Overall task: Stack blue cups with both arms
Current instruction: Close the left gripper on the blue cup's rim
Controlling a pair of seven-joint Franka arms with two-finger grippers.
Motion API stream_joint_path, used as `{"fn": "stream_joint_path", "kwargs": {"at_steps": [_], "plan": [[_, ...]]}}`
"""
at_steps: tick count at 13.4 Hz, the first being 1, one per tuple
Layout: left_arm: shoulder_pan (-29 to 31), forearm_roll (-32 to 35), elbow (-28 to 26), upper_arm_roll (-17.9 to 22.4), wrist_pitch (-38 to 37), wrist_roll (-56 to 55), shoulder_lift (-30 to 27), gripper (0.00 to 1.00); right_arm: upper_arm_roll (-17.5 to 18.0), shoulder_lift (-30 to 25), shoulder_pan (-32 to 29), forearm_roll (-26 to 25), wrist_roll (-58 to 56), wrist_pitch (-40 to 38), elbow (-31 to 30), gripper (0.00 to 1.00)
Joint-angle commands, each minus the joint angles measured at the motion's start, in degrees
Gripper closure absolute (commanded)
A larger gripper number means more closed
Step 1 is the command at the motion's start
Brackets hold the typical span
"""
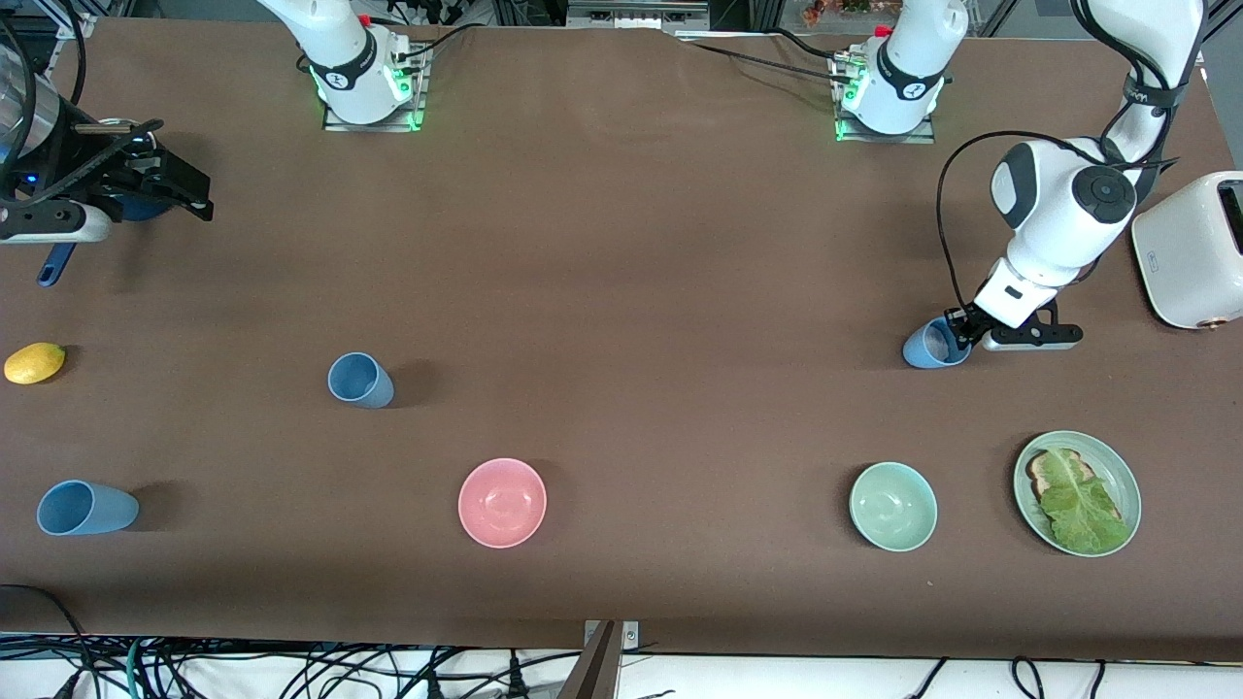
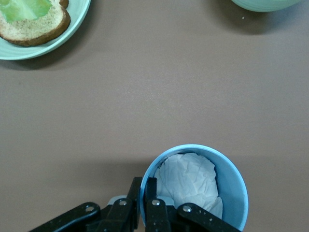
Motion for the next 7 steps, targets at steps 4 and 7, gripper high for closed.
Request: {"fn": "stream_joint_path", "kwargs": {"at_steps": [4,7], "plan": [[-1.25,-0.67,-0.92,0.09,0.46,-2.53,0.63,1.0,0.02,-0.58,-0.04,-0.02,-0.81,-0.6,-0.2,0.0],[-1.25,-0.67,-0.75,0.0,-1.12,-2.7,-0.6,1.0,0.02,-0.58,-0.04,-0.11,-0.81,-0.51,-0.2,0.0]]}}
